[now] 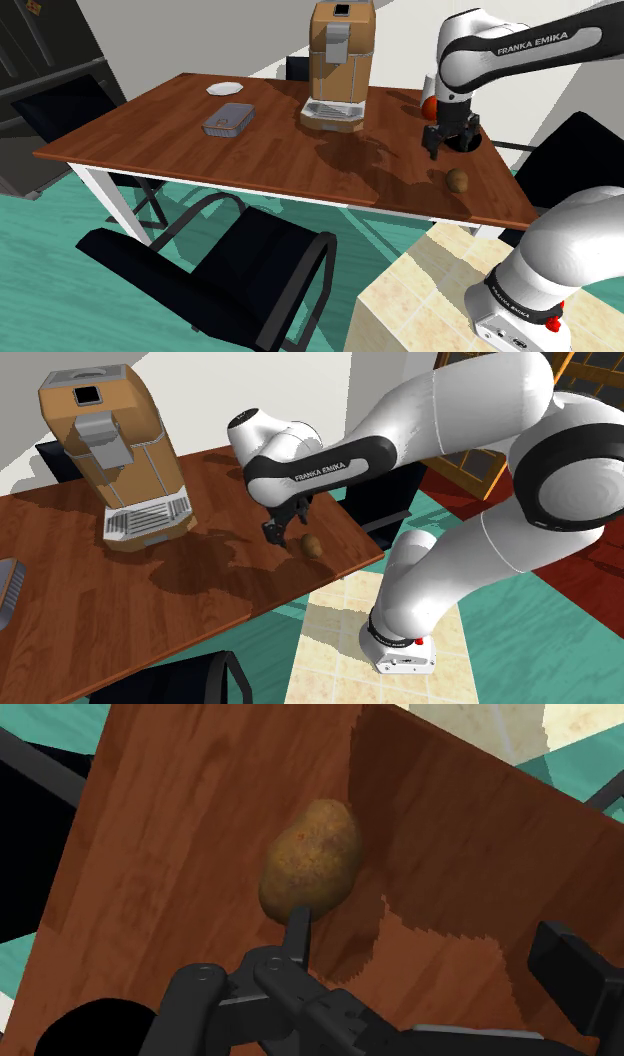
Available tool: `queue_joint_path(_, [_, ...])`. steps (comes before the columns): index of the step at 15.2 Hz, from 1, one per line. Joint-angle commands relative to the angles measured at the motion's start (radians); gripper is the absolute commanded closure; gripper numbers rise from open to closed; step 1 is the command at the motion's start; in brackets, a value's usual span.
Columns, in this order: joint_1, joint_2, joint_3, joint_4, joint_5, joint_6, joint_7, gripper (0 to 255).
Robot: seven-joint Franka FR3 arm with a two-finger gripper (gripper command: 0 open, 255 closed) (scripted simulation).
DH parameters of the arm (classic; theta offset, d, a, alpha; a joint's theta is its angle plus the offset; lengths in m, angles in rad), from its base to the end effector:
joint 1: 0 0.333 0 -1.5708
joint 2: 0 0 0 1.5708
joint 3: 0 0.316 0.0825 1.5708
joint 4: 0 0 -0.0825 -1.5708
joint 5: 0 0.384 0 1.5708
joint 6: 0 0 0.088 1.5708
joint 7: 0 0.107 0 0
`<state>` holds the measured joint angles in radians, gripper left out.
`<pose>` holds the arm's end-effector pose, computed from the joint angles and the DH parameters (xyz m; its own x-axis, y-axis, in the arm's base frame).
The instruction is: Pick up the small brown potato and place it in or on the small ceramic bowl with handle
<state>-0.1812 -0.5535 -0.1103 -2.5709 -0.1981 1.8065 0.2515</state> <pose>0.3315 -0.1165 0.4301 0.8780 -0.4449 -0.1765 -0.4181 -0.8925 0.1695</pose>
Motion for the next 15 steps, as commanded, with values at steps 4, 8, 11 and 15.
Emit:
queue_joint_path(4, [-0.078,0.109,-0.040,-0.042,-0.057,0.112,0.092,0])
queue_joint_path(8, [-0.114,0.164,-0.061,-0.067,-0.085,0.175,0.133,0])
queue_joint_path(11, [-0.120,0.178,-0.069,-0.098,-0.096,0.220,0.136,0])
queue_joint_path(15, [-0.127,0.199,-0.078,-0.132,-0.109,0.276,0.140,0])
